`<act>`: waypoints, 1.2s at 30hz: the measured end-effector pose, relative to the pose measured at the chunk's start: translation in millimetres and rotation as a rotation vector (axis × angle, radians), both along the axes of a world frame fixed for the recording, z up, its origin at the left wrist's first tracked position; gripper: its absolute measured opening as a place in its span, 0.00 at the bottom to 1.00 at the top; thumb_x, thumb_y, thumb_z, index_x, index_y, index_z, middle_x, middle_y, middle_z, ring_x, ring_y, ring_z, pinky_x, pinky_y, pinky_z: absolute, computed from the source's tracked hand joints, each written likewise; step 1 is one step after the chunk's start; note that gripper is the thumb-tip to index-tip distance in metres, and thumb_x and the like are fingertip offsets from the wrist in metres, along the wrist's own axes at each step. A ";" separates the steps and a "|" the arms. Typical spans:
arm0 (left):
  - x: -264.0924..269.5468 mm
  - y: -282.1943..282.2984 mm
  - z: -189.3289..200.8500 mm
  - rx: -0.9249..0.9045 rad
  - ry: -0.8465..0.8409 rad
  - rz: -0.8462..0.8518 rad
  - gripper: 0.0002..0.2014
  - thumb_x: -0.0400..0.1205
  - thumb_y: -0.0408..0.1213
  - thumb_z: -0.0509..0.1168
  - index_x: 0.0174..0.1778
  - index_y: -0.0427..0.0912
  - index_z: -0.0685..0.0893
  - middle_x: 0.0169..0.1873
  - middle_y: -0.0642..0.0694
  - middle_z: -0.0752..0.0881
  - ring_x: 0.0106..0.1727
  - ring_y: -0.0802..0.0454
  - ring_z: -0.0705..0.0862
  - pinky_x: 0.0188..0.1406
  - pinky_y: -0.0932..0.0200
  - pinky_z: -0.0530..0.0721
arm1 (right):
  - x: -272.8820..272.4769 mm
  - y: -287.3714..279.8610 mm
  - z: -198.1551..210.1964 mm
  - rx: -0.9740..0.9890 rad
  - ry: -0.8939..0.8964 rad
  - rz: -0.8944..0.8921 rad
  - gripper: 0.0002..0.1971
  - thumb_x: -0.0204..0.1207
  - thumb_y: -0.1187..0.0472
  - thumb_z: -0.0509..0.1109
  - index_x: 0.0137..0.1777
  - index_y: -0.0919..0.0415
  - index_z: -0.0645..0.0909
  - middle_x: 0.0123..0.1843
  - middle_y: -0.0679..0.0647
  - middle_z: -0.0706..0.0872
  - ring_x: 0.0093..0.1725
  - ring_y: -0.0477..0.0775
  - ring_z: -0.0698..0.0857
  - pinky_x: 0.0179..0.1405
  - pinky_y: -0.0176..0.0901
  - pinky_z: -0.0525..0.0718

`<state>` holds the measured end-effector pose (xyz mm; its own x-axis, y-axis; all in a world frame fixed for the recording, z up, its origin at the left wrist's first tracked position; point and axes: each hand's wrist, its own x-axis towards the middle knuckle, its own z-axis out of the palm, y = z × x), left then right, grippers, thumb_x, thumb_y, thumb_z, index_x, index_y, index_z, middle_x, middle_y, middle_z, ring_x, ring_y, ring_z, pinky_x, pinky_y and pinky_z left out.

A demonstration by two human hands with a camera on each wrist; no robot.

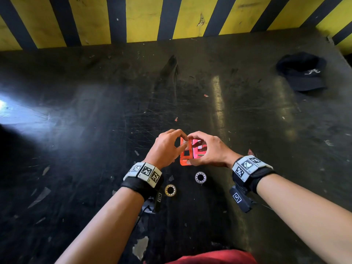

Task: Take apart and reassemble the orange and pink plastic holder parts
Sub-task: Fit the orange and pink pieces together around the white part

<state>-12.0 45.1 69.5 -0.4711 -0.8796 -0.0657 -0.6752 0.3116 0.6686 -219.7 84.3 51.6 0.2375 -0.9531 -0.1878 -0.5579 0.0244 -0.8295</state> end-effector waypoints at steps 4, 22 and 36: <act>-1.8 -0.7 -1.3 -0.025 -0.021 0.007 0.05 0.85 0.41 0.72 0.54 0.47 0.88 0.51 0.51 0.86 0.30 0.56 0.85 0.30 0.58 0.86 | 0.7 0.7 -4.6 0.000 0.000 -0.002 0.40 0.58 0.46 0.92 0.70 0.47 0.81 0.58 0.41 0.91 0.60 0.44 0.90 0.61 0.48 0.91; 16.6 16.7 -1.1 0.326 0.158 -0.149 0.03 0.83 0.32 0.75 0.48 0.36 0.91 0.75 0.49 0.77 0.50 0.54 0.93 0.51 0.61 0.92 | -7.9 -3.1 -23.3 0.145 -0.111 -0.083 0.39 0.53 0.46 0.93 0.68 0.44 0.85 0.63 0.45 0.91 0.52 0.47 0.95 0.65 0.55 0.91; 16.5 23.9 -4.6 0.177 0.113 -0.158 0.03 0.79 0.34 0.79 0.46 0.47 0.96 0.73 0.50 0.81 0.55 0.62 0.89 0.55 0.71 0.88 | -13.6 -2.3 -19.6 0.299 -0.157 -0.039 0.46 0.52 0.56 0.95 0.73 0.44 0.83 0.71 0.46 0.86 0.58 0.49 0.94 0.68 0.53 0.90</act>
<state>4.6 69.1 64.9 -0.6148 -0.7741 -0.1509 -0.5452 0.2789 0.7906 -233.3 82.0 32.0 0.2503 -0.8703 -0.4241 -0.4174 0.2982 -0.8584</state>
